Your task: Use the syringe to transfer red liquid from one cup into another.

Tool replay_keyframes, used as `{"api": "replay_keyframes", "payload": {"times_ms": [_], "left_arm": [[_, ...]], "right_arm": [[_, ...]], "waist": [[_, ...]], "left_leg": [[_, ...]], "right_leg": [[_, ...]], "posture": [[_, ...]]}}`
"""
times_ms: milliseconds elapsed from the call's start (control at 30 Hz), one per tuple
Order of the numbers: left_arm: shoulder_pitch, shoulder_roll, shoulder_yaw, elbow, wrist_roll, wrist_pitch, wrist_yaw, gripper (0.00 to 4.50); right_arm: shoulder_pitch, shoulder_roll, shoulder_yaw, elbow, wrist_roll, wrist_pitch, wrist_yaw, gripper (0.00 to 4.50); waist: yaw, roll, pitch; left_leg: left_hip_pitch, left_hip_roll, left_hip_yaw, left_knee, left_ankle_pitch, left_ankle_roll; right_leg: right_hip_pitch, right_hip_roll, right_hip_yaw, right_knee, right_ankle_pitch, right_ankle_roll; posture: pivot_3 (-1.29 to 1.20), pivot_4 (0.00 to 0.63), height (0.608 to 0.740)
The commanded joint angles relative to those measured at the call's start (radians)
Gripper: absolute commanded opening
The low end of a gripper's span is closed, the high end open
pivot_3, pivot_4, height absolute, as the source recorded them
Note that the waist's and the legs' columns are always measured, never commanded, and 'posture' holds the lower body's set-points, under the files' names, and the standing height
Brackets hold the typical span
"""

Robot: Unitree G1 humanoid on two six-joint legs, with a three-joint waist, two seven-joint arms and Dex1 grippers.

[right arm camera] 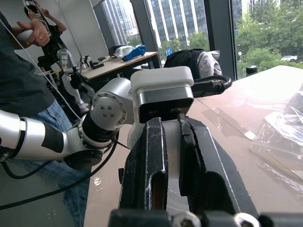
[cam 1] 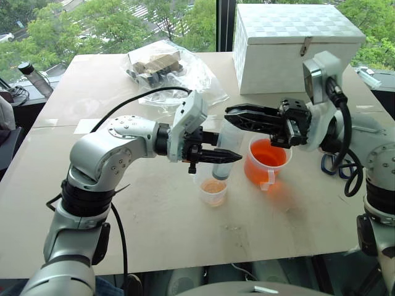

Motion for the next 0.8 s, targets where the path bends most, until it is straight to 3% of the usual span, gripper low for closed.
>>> {"api": "replay_keyframes", "payload": {"times_ms": [33, 167, 200, 367, 500, 633, 800], "left_arm": [[-0.032, -0.002, 0.048, -0.034, -0.026, -0.033, 0.000, 1.35], [-0.028, 0.001, 0.050, -0.043, -0.031, -0.027, 0.002, 1.35], [-0.028, 0.002, 0.052, -0.045, -0.033, -0.024, 0.002, 1.35], [-0.027, 0.012, 0.074, -0.053, -0.080, 0.004, 0.002, 1.35], [-0.032, 0.022, 0.112, -0.050, -0.130, 0.037, 0.019, 1.35], [-0.049, 0.058, 0.164, -0.033, -0.170, 0.074, 0.035, 1.35], [-0.073, 0.181, 0.274, 0.017, -0.229, 0.159, 0.055, 1.35]], "right_arm": [[0.016, 0.009, 0.048, -0.027, 0.009, 0.044, 0.001, 0.02], [-0.018, 0.058, -0.031, 0.044, 0.133, 0.021, -0.044, 0.02], [-0.024, 0.060, -0.053, 0.052, 0.173, 0.020, -0.041, 0.88], [-0.032, 0.049, -0.123, 0.081, 0.298, -0.001, -0.062, 2.76], [-0.027, 0.020, -0.193, 0.120, 0.379, -0.022, -0.083, 2.76], [-0.003, -0.037, -0.251, 0.148, 0.355, -0.036, -0.081, 2.76], [0.122, -0.187, -0.333, 0.167, 0.280, -0.002, -0.030, 2.76]], "waist": [[0.000, 0.000, 0.000], [-0.001, 0.000, 0.000], [-0.001, 0.000, 0.000], [-0.001, 0.000, 0.000], [-0.001, 0.000, 0.000], [-0.001, 0.000, 0.001], [0.001, -0.001, 0.001]], "left_leg": [[0.000, 0.000, 0.000, 0.000, 0.000, 0.000], [0.000, 0.000, 0.000, 0.000, 0.000, 0.000], [0.000, 0.000, 0.000, 0.000, 0.000, 0.000], [0.000, 0.000, 0.000, 0.000, 0.000, 0.000], [0.000, 0.000, 0.000, -0.001, 0.000, 0.000], [0.000, 0.000, 0.000, 0.000, 0.000, 0.000], [-0.001, 0.000, 0.000, -0.001, 0.000, 0.000]], "right_leg": [[0.000, 0.000, 0.000, 0.000, 0.000, 0.000], [0.000, 0.000, 0.000, 0.000, 0.000, 0.000], [0.000, 0.000, 0.000, 0.000, 0.000, 0.000], [0.000, 0.000, 0.000, 0.000, 0.000, 0.000], [0.000, 0.000, 0.000, 0.000, 0.000, 0.000], [0.000, 0.000, 0.000, 0.000, 0.000, 0.000], [0.000, 0.000, 0.000, -0.001, 0.000, 0.000]], "posture": [[0.00, 0.150, 0.740], [0.00, 0.150, 0.740], [0.00, 0.150, 0.740], [0.00, 0.150, 0.740], [0.00, 0.150, 0.740], [0.00, 0.150, 0.740], [0.00, 0.150, 0.740]]}}
